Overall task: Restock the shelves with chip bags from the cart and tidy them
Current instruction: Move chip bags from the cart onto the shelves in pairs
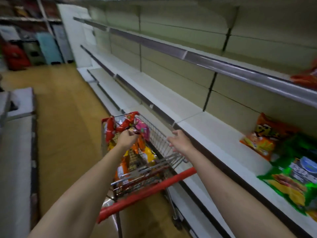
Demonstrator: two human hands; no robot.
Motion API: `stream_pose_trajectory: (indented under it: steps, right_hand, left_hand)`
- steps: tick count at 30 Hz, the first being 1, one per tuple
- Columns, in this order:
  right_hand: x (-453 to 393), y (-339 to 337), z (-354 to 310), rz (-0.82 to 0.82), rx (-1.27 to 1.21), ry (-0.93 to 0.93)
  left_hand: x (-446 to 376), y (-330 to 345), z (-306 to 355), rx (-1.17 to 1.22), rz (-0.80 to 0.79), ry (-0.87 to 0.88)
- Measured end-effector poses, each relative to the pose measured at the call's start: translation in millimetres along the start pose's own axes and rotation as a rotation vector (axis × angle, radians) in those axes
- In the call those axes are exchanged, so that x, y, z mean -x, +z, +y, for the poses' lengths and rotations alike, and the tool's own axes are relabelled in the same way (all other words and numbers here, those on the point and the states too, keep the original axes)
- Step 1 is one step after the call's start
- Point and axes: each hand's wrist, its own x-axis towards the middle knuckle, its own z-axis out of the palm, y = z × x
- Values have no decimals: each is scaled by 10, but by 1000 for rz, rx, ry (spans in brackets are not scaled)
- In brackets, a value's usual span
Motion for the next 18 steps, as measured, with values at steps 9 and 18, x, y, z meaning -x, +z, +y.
stream_pose_trajectory:
  steps: [9,18]
  right_hand:
    - [-834,809,-161,-151,146,27]
    - [-1622,1164,83,-278,241,116]
  left_hand:
    - [-784,-320,-600,45,-40,-165]
    - [-1165,-86,-1178,91,-95,-378]
